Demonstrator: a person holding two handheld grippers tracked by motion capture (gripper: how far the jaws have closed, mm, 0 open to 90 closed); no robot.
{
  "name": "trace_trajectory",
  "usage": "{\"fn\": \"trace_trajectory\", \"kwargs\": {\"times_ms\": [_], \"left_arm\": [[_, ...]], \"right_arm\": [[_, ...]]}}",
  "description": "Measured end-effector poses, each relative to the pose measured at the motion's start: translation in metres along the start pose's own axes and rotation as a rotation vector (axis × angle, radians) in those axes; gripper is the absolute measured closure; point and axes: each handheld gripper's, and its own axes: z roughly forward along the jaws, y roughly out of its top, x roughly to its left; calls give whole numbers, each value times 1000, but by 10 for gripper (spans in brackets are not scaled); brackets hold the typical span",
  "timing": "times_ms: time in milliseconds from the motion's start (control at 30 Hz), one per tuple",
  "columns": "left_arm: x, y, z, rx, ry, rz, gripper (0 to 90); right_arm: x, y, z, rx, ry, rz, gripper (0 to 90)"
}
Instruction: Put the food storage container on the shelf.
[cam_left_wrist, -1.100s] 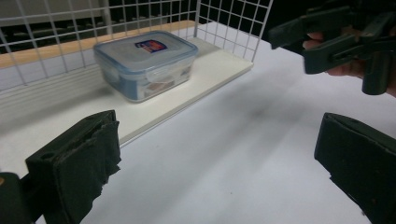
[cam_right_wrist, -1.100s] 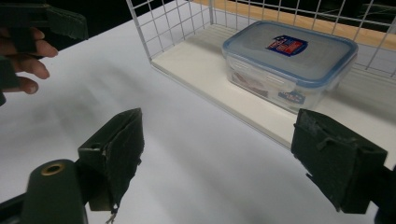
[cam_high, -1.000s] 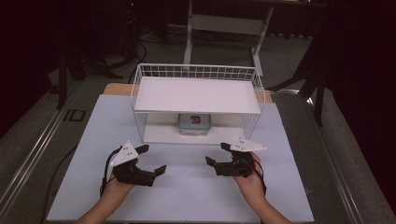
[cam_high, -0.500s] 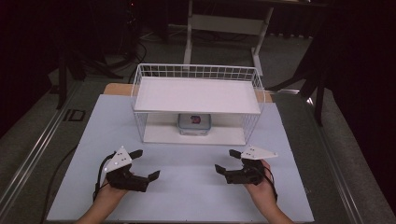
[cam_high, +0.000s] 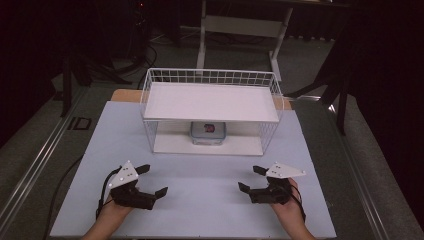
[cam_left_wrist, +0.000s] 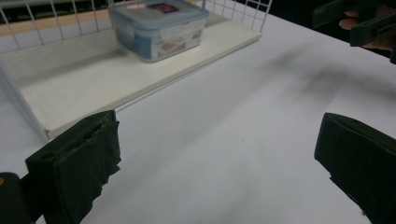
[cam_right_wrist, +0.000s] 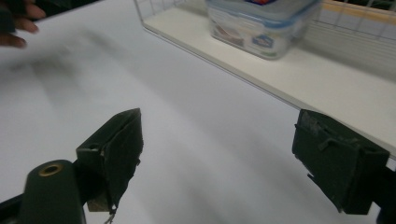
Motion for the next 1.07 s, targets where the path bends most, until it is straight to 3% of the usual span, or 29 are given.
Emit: {"fn": "trace_trajectory", "kwargs": {"times_ms": [233, 333, 533, 667, 1067], "left_arm": [[1, -1, 3, 28, -1, 20, 12], [3, -1, 2, 17, 1, 0, 12], [5, -4, 4, 49, 21, 5, 12], [7, -4, 4, 43, 48, -2, 12], [8, -6, 5, 72, 82, -12, 12]], "right_arm": [[-14, -13, -3, 26, -23, -16, 161], [-20, -13, -7, 18, -36, -21, 161], [-29, -17, -6, 34, -45, -5, 162], [-31, -19, -5, 47, -32, 24, 161], [-33, -22, 0, 74, -41, 34, 161]]}}
